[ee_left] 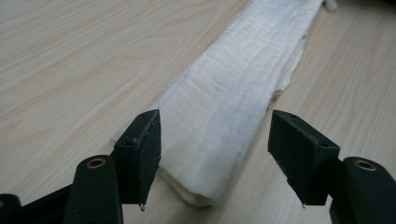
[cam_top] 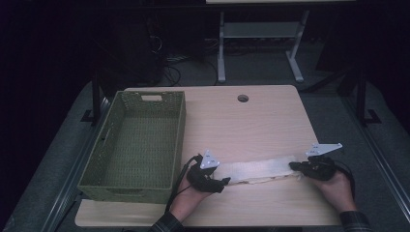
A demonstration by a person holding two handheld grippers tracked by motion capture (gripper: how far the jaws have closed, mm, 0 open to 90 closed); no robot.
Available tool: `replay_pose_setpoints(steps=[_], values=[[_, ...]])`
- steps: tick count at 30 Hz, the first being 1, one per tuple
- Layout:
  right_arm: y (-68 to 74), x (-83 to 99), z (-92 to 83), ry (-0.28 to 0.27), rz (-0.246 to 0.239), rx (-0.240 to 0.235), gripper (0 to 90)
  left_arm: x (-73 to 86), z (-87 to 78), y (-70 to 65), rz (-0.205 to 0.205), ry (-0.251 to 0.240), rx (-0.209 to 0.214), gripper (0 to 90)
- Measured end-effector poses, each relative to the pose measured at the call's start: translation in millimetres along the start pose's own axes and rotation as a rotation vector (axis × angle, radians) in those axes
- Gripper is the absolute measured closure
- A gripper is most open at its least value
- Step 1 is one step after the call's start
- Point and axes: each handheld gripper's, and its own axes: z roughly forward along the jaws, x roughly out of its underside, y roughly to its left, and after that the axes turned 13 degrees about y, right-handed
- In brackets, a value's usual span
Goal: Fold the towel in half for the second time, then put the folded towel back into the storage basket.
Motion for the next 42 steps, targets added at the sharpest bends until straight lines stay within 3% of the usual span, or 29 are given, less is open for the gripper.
replay_pose_setpoints(steps=[23,31,42], values=[[-29.8,-45.8,25.5,-0.009,-0.007,0.005,89.6,-0.5,8.8,0.0,0.0,0.01,-0.022,34.1],[-43.8,-75.5,41.8,-0.007,-0.005,-0.016,89.6,-0.9,9.3,0.8,-0.001,0.008,-0.022,34.2],[-45.6,-116.4,64.3,0.001,-0.05,-0.03,89.6,-1.5,9.3,2.1,0.0,0.014,-0.022,35.2]])
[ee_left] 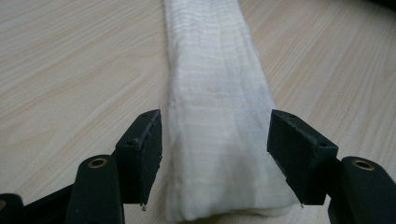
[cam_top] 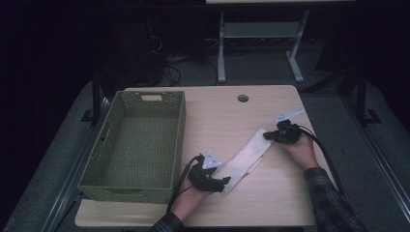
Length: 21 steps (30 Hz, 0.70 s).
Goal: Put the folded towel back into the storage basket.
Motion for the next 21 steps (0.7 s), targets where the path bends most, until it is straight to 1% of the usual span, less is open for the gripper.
replay_pose_setpoints(steps=[1,3,4,5,6,7,8,9,10,11,12,13,14,15,16,17,18,19,20,21], values=[[-0.7,-4.3,2.8,-0.001,-0.012,0.0,89.6,-0.2,0.1,-0.1,0.001,0.001,-0.001,35.2],[0.2,-12.9,6.6,0.002,-0.014,-0.008,89.5,-0.5,0.2,-0.8,-0.001,0.002,-0.001,35.7],[0.2,-12.9,6.6,0.002,-0.014,-0.008,89.5,-0.5,0.2,-0.8,-0.001,0.002,-0.001,36.1],[1.4,-12.8,4.9,-0.017,-0.007,-0.023,87.6,-1.1,0.5,0.0,0.004,0.005,0.004,37.1],[1.4,-12.8,4.9,-0.017,-0.007,-0.023,87.6,-1.1,0.5,0.0,0.004,0.005,0.004,38.4],[2.3,-10.4,1.9,-0.031,-0.014,-0.032,84.7,-3.0,1.0,1.8,0.002,0.012,0.015,39.7],[2.3,-10.4,1.9,-0.031,-0.014,-0.032,84.7,-3.0,1.0,1.8,0.002,0.012,0.015,40.7],[4.5,-7.5,-2.6,-0.037,-0.017,-0.029,80.9,-5.1,1.5,3.4,-0.002,0.007,0.017,41.9],[5.7,-6.2,-5.2,-0.037,-0.01,-0.03,78.2,-5.1,1.5,3.4,-0.002,0.007,0.017,42.6],[7.6,-3.6,-9.5,-0.052,-0.005,-0.03,75.7,-7.1,0.2,5.4,-0.011,0.007,0.022,45.1],[7.6,-3.6,-9.5,-0.052,-0.005,-0.03,75.7,-7.1,0.2,5.4,-0.011,0.007,0.022,47.2],[10.2,0.3,-16.9,-0.072,-0.005,-0.031,68.4,-9.5,-0.7,7.4,-0.017,0.008,0.019,50.4],[10.2,0.3,-16.9,-0.072,-0.005,-0.031,68.4,-9.5,-0.7,7.4,-0.017,0.008,0.019,53.2],[12.3,4.5,-24.6,-0.093,0.001,-0.033,58.3,-12.6,0.2,9.8,-0.032,0.018,0.027,58.4],[12.3,4.5,-24.6,-0.093,0.001,-0.033,58.3,-12.6,0.2,9.8,-0.032,0.018,0.027,63.0],[13.7,8.1,-31.1,-0.105,0.007,-0.038,51.6,-16.3,3.8,11.7,-0.041,0.04,0.034,69.1],[13.7,8.1,-31.1,-0.105,0.007,-0.038,51.6,-16.3,3.8,11.7,-0.041,0.04,0.034,73.1],[14.6,11.6,-36.0,-0.106,0.008,-0.038,46.4,-21.3,8.5,12.6,-0.033,0.07,0.015,78.4],[14.6,11.6,-36.0,-0.106,0.008,-0.038,46.4,-21.3,8.5,12.6,-0.033,0.07,0.015,82.0],[17.0,16.4,-38.2,-0.113,0.009,-0.036,43.0,-25.2,11.4,14.1,-0.026,0.081,0.001,86.2]])
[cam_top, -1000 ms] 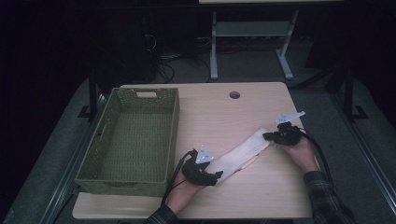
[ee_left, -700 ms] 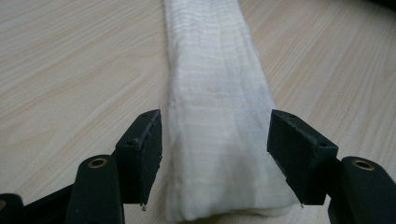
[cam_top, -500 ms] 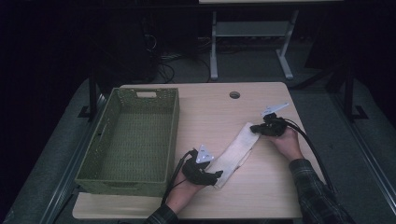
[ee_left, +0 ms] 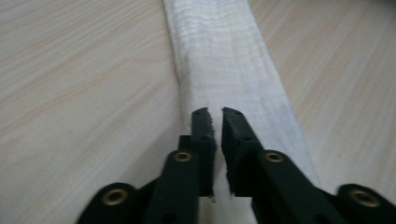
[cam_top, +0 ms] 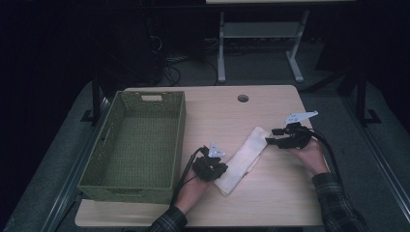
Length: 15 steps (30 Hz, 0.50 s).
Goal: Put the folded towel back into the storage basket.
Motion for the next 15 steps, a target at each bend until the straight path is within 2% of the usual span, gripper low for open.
replay_pose_setpoints(steps=[1,4,5,7,8,15], values=[[0.0,0.0,0.0,0.0,0.0,0.0,43.0,0.0,0.0,0.0,0.0,0.0,0.0,89.0],[1.9,6.4,1.9,0.035,-0.001,0.01,38.6,-2.9,5.5,6.6,-0.001,0.039,-0.049,89.5],[1.9,6.4,1.9,0.035,-0.001,0.01,38.6,-2.9,5.5,6.6,-0.001,0.039,-0.049,89.5],[2.4,6.7,2.0,0.035,0.0,0.008,37.2,-1.5,7.8,6.7,-0.005,0.057,-0.041,89.5],[2.5,6.0,1.5,0.022,-0.004,0.009,36.1,-1.0,9.4,4.6,0.01,0.074,-0.03,89.5],[4.0,5.2,-0.7,0.004,-0.012,0.006,35.3,1.1,9.0,2.0,0.032,0.087,0.013,89.4]])
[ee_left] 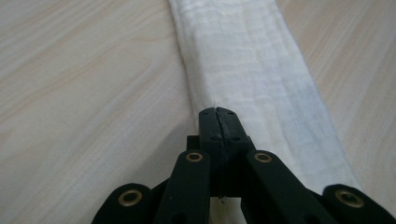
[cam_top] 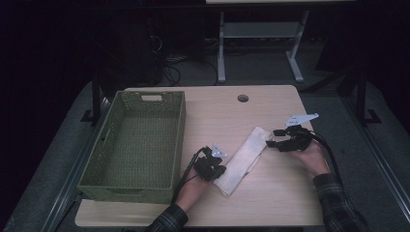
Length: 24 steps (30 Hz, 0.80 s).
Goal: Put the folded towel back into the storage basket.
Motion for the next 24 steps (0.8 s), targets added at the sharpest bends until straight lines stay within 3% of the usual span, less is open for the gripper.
replay_pose_setpoints(steps=[4,8,13,24], values=[[0.4,-0.3,-1.4,-0.01,-0.007,0.001,35.0,0.4,0.3,-3.2,0.013,0.001,0.035,89.4],[1.7,-1.1,-3.2,-0.018,-0.015,0.006,34.9,0.5,1.7,-10.9,0.027,-0.001,0.097,89.4],[3.3,-2.4,-4.6,-0.027,-0.029,0.009,34.5,-4.3,6.9,-28.9,0.099,-0.01,0.14,89.4],[8.7,-5.5,-3.8,-0.019,-0.057,0.012,33.9,-17.0,17.2,-53.3,0.219,-0.02,0.168,89.3]])
